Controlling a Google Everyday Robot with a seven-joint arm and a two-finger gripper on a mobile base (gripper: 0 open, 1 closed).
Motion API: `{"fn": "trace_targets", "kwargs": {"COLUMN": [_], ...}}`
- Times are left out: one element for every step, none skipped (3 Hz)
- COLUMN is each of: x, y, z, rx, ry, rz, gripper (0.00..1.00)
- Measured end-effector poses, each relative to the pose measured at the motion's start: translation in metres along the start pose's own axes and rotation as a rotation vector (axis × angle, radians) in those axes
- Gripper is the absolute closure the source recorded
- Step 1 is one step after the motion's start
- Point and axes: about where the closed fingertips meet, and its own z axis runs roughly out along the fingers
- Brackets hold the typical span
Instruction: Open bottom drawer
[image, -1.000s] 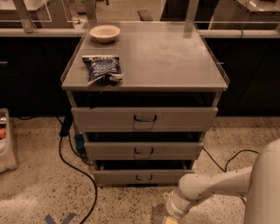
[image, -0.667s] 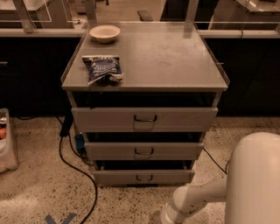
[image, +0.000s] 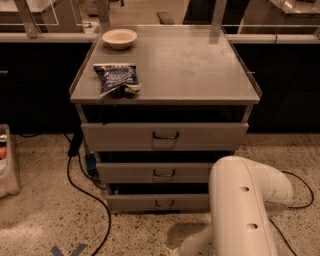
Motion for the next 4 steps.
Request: {"fn": "trace_targets", "kwargs": {"x": [0.0,0.003,0.011,0.029], "y": [0.0,-0.013,-0.043,-0.098], "z": [0.0,-0.004,-0.01,-0.022], "rx": [0.0,0.044,0.112,0.193], "ry": [0.0,-0.009,-0.008,0.048], "rz": [0.0,-0.018,-0.046,-0.085], "gripper": [0.0,0.0,0.0,0.0]}}
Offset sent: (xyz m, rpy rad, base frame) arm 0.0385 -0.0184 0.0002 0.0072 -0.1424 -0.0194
